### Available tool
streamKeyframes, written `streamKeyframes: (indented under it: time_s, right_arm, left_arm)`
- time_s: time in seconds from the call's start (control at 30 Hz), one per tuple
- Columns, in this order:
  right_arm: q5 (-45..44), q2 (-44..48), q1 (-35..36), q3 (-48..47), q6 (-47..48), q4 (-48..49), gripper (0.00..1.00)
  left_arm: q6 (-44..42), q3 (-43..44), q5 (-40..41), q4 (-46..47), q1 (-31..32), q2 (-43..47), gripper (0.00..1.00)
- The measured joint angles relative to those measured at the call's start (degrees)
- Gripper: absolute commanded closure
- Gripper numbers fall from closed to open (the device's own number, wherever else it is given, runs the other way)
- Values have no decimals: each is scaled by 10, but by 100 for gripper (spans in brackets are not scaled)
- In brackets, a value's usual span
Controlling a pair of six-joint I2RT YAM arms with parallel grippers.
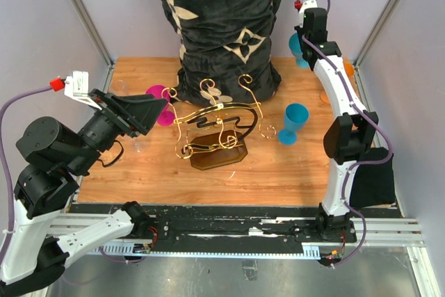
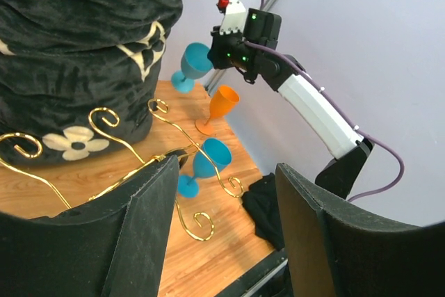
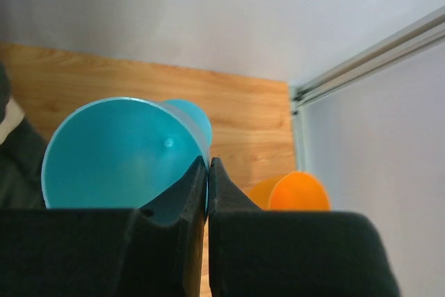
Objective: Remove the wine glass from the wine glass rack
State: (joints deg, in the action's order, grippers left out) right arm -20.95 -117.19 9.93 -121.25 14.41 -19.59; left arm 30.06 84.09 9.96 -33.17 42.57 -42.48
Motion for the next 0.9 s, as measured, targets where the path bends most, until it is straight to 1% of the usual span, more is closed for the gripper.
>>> streamKeyframes:
  time_s: [0.13, 0.23, 0.33, 0.4, 0.47, 0.53, 0.57, 0.67, 0.73, 0.77, 0.83, 0.9]
  right_arm:
    - [80, 1, -24, 16, -70, -59, 99]
    - [136, 5, -51, 57, -120, -86, 99]
    - [167, 11, -71, 100, -156, -121, 99]
    - [179, 11, -75, 107, -171, -150, 99]
    - [188, 12, -75, 106, -181, -170, 94]
    - [197, 12, -75, 101, -189, -188, 77]
    - [203, 12, -75, 99, -192, -196, 65]
    - [212, 12, -78, 92, -203, -217, 46]
    - [213, 12, -80, 91, -209, -224, 36]
    - [212, 12, -80, 92, -212, -225, 30]
    - [207, 18, -80, 97, -216, -223, 21]
    - [198, 38, -79, 107, -214, -221, 0]
  left_arm:
    - [0, 0, 0, -1, 0, 0, 37]
    - [0, 0, 0, -4, 0, 0, 37]
    - [0, 0, 0, -8, 0, -3, 37]
    - [0, 0, 0, -12, 0, -7, 37]
    - [0, 0, 0, -18, 0, -11, 37]
    - [0, 0, -2, -21, 0, -14, 37]
    - [0, 0, -2, -24, 0, -14, 36]
    - [0, 0, -4, -28, 0, -14, 36]
    - [0, 0, -4, -30, 0, -14, 36]
    - [0, 0, -4, -30, 0, -15, 36]
    - [-2, 0, -2, -31, 0, -15, 34]
    - [-9, 0, 5, -31, 0, -17, 32]
